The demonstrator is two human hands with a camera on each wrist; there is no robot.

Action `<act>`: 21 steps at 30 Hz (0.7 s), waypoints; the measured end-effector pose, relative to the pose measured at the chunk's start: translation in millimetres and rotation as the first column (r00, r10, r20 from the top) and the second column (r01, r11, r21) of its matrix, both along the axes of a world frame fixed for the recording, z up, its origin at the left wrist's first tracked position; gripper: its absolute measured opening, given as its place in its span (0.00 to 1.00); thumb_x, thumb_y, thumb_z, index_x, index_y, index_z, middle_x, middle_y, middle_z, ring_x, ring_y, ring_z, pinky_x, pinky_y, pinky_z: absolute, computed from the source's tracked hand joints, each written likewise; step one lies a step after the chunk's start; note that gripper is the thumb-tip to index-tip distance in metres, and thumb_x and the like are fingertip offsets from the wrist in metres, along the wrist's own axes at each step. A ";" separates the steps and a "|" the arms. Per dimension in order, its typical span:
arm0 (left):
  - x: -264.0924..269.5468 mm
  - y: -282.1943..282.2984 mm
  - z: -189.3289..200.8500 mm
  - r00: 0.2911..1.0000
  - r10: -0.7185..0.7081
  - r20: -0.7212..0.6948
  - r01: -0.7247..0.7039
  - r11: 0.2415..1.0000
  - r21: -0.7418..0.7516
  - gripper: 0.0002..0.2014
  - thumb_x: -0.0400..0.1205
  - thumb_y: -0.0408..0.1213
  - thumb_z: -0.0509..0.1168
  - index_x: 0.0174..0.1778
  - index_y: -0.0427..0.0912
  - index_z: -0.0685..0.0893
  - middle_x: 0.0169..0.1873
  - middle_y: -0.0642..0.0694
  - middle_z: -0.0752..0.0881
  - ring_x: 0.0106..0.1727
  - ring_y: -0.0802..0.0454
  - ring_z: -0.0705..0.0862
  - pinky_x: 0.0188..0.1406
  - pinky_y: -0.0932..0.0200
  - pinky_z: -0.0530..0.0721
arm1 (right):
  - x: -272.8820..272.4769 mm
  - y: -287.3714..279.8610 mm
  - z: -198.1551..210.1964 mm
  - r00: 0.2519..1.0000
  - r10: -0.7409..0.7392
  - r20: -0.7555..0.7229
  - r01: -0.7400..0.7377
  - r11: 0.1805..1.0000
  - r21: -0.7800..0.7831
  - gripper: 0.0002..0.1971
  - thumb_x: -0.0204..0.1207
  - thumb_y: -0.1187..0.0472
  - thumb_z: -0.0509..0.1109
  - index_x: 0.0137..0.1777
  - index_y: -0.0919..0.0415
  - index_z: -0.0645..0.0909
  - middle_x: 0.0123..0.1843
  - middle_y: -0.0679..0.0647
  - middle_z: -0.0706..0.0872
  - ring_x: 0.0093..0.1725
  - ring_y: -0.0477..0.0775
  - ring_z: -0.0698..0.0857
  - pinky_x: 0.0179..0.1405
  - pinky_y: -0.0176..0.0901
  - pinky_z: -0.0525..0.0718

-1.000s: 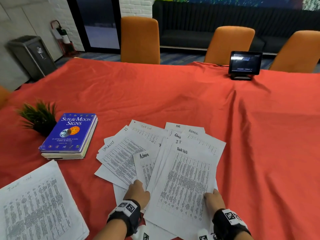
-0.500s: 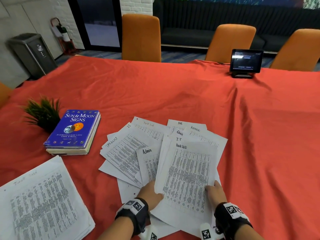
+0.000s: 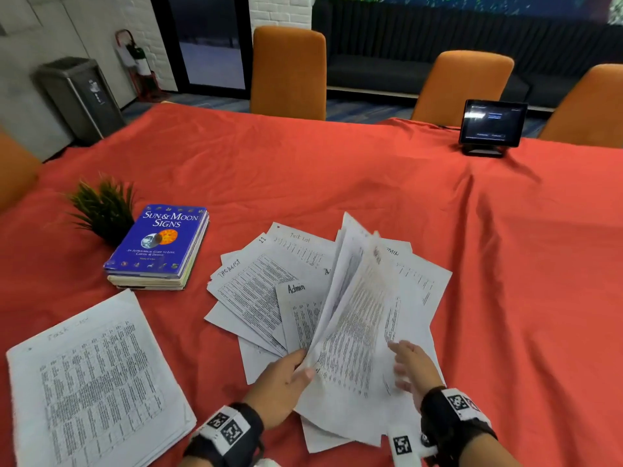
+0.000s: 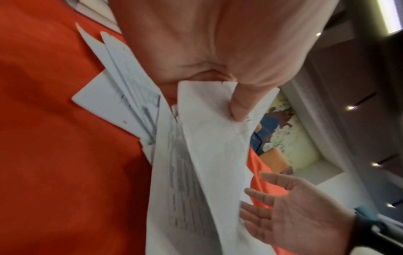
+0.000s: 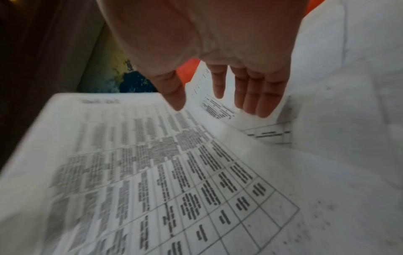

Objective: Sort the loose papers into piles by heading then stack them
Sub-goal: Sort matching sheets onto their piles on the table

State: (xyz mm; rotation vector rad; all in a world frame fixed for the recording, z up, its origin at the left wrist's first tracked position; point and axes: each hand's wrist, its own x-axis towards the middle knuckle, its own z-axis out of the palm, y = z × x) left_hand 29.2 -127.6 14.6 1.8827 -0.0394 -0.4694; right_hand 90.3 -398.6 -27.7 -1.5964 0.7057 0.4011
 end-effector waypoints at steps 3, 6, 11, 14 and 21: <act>-4.0 10.4 27.5 0.998 -0.015 0.064 0.024 0.990 -0.138 0.13 0.86 0.35 0.60 0.65 0.51 0.82 0.61 0.59 0.87 0.65 0.62 0.83 0.67 0.62 0.79 | 6.2 5.1 25.0 0.999 0.031 0.027 -0.038 0.944 0.328 0.31 0.69 0.47 0.72 0.71 0.58 0.75 0.66 0.60 0.84 0.62 0.62 0.84 0.56 0.56 0.83; -1.3 25.4 37.6 0.999 0.017 0.040 -0.010 0.983 -0.181 0.14 0.86 0.32 0.61 0.64 0.49 0.82 0.62 0.55 0.88 0.66 0.57 0.84 0.69 0.57 0.78 | 13.3 14.2 62.1 0.991 -0.017 0.133 -0.053 0.860 0.507 0.24 0.77 0.60 0.67 0.72 0.69 0.76 0.67 0.67 0.84 0.67 0.66 0.83 0.70 0.62 0.78; 11.5 37.2 35.1 0.974 0.161 0.161 -0.151 0.986 -0.073 0.17 0.84 0.31 0.64 0.65 0.55 0.80 0.61 0.61 0.87 0.65 0.63 0.83 0.71 0.50 0.79 | 16.2 34.7 122.9 0.840 -0.077 0.537 -0.085 0.959 0.271 0.12 0.80 0.70 0.64 0.62 0.67 0.82 0.56 0.64 0.90 0.53 0.61 0.89 0.56 0.56 0.88; 20.6 29.8 46.1 0.857 0.387 0.339 -0.378 0.921 -0.096 0.22 0.82 0.27 0.63 0.65 0.58 0.77 0.56 0.64 0.87 0.59 0.64 0.85 0.62 0.57 0.84 | 6.6 47.0 141.4 0.695 -0.029 0.719 -0.101 0.985 0.137 0.10 0.81 0.72 0.63 0.58 0.64 0.82 0.50 0.49 0.92 0.50 0.47 0.89 0.48 0.40 0.88; 17.0 14.9 45.7 0.753 0.507 0.419 -0.486 0.858 -0.166 0.12 0.83 0.40 0.64 0.59 0.58 0.72 0.53 0.66 0.83 0.54 0.75 0.81 0.50 0.77 0.76 | -16.1 53.9 104.1 0.643 0.010 0.766 -0.056 0.998 0.034 0.07 0.82 0.72 0.62 0.54 0.69 0.82 0.51 0.48 0.91 0.55 0.47 0.87 0.58 0.37 0.84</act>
